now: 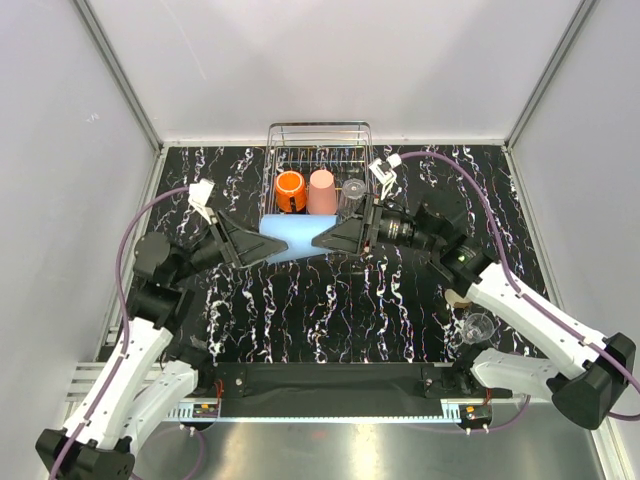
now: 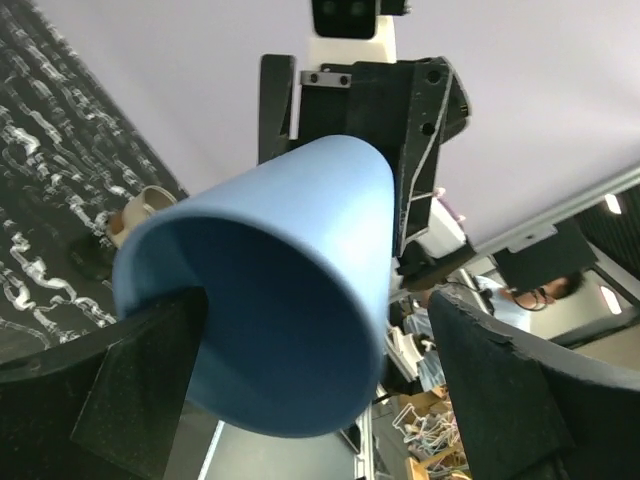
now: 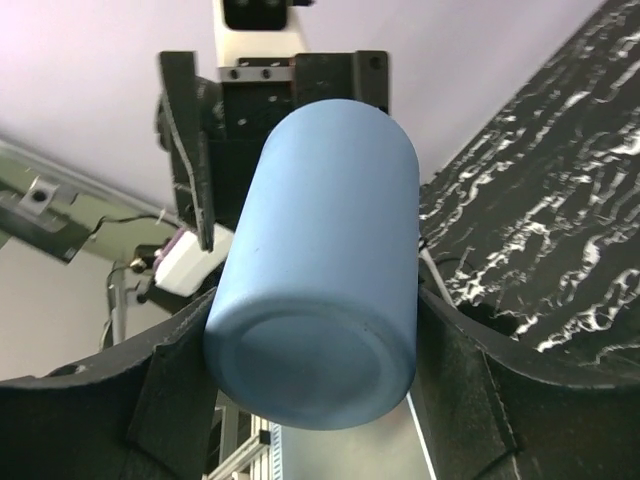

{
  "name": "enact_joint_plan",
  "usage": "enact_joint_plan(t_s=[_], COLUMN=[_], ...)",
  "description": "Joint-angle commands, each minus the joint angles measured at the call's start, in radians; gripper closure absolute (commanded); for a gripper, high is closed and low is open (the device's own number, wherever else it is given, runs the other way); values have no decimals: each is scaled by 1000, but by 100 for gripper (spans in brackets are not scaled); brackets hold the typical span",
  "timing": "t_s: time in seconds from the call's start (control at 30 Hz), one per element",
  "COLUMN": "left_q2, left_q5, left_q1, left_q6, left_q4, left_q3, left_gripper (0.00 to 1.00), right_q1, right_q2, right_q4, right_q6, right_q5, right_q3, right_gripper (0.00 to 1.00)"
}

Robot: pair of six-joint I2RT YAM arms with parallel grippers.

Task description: Load the cups into the dish rack

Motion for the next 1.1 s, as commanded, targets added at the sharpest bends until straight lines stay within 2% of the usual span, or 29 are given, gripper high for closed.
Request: enact_joint_plan(t_s=[0.0, 0.03, 0.17, 0.3, 0.33, 0.47, 0.83, 0.97, 1.07], left_q2=[-26, -37, -86, -98, -95, -60, 48, 54, 80], left_q5=[-74, -111, -364, -696, -727, -772, -809, -835, -855], left_q1=[1, 1, 1, 1, 1, 1, 1, 1, -1], left_q6=[220, 259, 463, 578, 587, 639, 754, 787, 816], left_q4=[-287, -346, -717, -934, -952, -982, -924, -881, -873], left_q3=[103, 122, 269, 353, 357, 356, 295, 268, 258], left_gripper=[1, 1, 1, 1, 1, 1, 1, 1, 1], right_q1=[6, 6, 6, 6, 7, 6, -13, -46, -68], right_q2=[-22, -19, 9, 78, 95, 223, 573, 699, 747], right_q4=[-144, -145, -393, -562, -597, -755, -1097, -1157, -1168], right_q6=[-76, -86, -154, -194, -199, -227, -303, -325, -323], right_q5=[104, 119, 235, 363, 384, 458, 697, 722, 716], right_q3=[89, 99, 200, 297, 322, 466, 871, 984, 1009], right_gripper=[100, 100, 100, 100, 100, 100, 100, 100, 100])
